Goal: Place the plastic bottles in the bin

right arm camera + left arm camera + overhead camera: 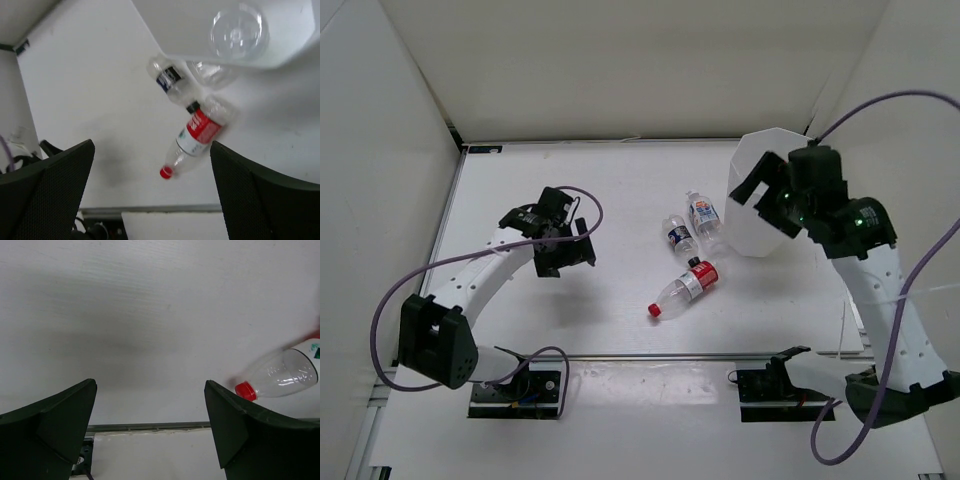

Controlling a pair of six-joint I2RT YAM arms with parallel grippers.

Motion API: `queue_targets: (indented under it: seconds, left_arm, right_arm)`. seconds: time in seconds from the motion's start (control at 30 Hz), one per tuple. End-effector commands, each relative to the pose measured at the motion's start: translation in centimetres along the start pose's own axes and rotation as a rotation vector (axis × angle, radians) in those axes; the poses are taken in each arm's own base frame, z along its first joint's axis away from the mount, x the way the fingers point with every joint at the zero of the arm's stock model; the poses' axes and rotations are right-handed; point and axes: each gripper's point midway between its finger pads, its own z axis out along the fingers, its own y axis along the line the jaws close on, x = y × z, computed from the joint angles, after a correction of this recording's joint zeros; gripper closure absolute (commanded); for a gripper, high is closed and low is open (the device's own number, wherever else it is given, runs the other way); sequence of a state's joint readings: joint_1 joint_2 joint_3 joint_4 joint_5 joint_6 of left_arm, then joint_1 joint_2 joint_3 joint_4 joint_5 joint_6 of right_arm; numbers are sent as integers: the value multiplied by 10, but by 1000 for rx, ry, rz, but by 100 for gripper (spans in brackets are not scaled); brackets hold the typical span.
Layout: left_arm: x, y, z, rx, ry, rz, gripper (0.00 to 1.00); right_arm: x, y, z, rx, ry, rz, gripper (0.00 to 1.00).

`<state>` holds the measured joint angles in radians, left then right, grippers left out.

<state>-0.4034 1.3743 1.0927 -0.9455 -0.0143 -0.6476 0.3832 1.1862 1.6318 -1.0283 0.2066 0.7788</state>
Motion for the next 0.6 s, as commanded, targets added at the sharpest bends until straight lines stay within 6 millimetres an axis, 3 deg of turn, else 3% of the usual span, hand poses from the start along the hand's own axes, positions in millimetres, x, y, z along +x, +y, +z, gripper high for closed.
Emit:
queue_targets:
  seconds: [0.0, 0.17, 0.23, 0.27, 0.33, 0.4, 0.57]
  left_arm:
    - [-7, -17, -23, 103, -54, 28, 0]
    - [-10, -16, -28, 108, -77, 37, 0]
    - [-5, -13, -28, 101, -68, 37, 0]
    - [-3, -11, -29, 102, -69, 37, 0]
    - [-1, -9, -33, 110, -80, 37, 0]
    - [5, -3, -31, 98, -80, 36, 0]
    - [17, 7, -39, 94, -87, 8, 0]
  right_arm:
    - [51, -12, 21, 64, 148, 85, 0]
    - [117, -9, 42, 73, 324, 65, 0]
    - [139, 4, 49, 42, 360, 122, 0]
    - [159, -6, 60, 68, 387, 122, 0]
    - [176, -4, 65, 92, 418, 204, 0]
    - [194, -16, 74, 165, 449, 256, 0]
    - [225, -35, 91, 356, 501, 489, 0]
